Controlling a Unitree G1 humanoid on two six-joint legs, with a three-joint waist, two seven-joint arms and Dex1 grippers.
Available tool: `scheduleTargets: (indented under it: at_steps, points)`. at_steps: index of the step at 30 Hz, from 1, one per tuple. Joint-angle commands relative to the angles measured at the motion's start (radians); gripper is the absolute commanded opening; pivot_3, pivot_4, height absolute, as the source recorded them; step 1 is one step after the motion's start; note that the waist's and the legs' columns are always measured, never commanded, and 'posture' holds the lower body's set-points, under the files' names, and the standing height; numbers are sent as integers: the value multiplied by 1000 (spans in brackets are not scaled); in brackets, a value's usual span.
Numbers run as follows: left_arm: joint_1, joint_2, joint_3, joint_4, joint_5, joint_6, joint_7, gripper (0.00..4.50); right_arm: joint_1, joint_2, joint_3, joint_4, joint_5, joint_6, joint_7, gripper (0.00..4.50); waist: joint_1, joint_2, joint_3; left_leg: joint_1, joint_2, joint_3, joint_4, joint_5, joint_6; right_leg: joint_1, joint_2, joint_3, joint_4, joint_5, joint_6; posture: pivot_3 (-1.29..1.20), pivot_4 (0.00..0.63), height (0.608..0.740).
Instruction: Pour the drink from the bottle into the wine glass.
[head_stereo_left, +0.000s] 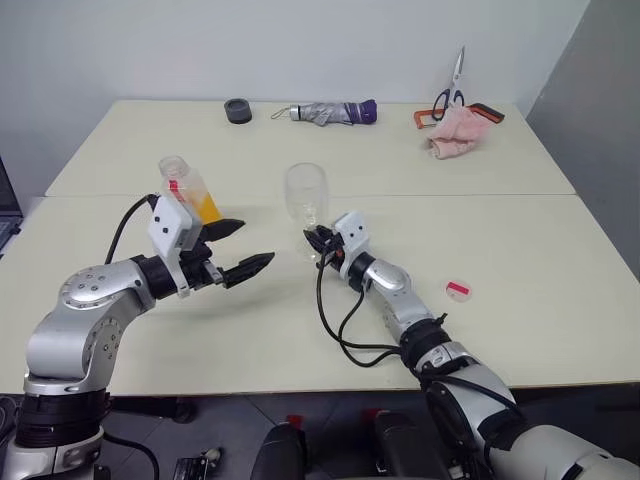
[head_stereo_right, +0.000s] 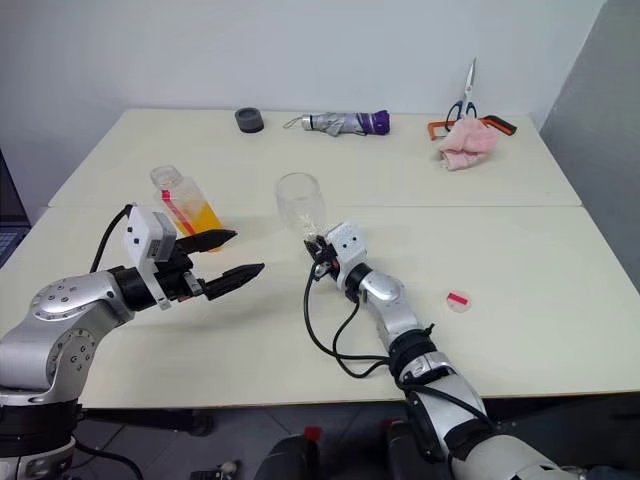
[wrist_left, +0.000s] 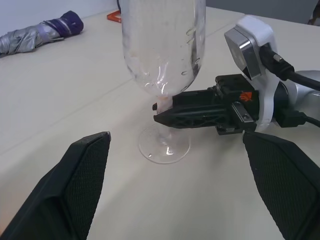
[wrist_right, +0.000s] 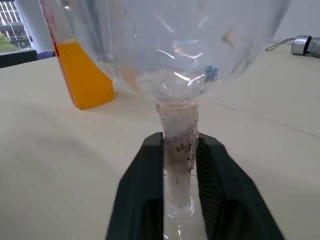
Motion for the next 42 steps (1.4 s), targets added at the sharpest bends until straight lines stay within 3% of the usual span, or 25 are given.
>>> scheduleTargets:
  at_steps: [1, 7, 13, 29, 42]
  points:
    - [-23, 5, 16, -16, 4, -41, -1, 4500, 3, 21, -5, -20, 12, 1, 8, 2424, 0, 0, 0, 0, 0, 0, 0, 0, 0, 0, 0, 0, 0, 0, 0, 0, 150, 740]
    - [-49, -2, 14, -26, -6, -48, 11, 4500, 7, 20, -7, -36, 19, 11, 8, 4454, 0, 0, 0, 0, 0, 0, 0, 0, 0, 0, 0, 0, 0, 0, 0, 0, 150, 740]
    - [-66, -6, 15, -34, -10, -47, 21, 4500, 41, -2, -6, -109, 40, 54, 40, 4481, 0, 0, 0, -1, 0, 0, 0, 0, 0, 0, 0, 0, 0, 0, 0, 0, 150, 740]
    - [-41, -16, 38, -83, -41, -34, 60, 4500, 348, -141, 54, -667, 66, 326, 114, 4481, 2, 0, 0, -2, 0, 0, 0, 0, 0, 0, 0, 0, -1, 0, 0, 0, 150, 740]
    - [101, -132, 53, 5, 72, -132, 220, 4500, 535, -414, 80, -1209, 197, 653, 244, 4481, 7, 0, 0, -3, 0, 0, 0, 0, 0, 0, 0, 0, -3, 0, 1, 0, 150, 740]
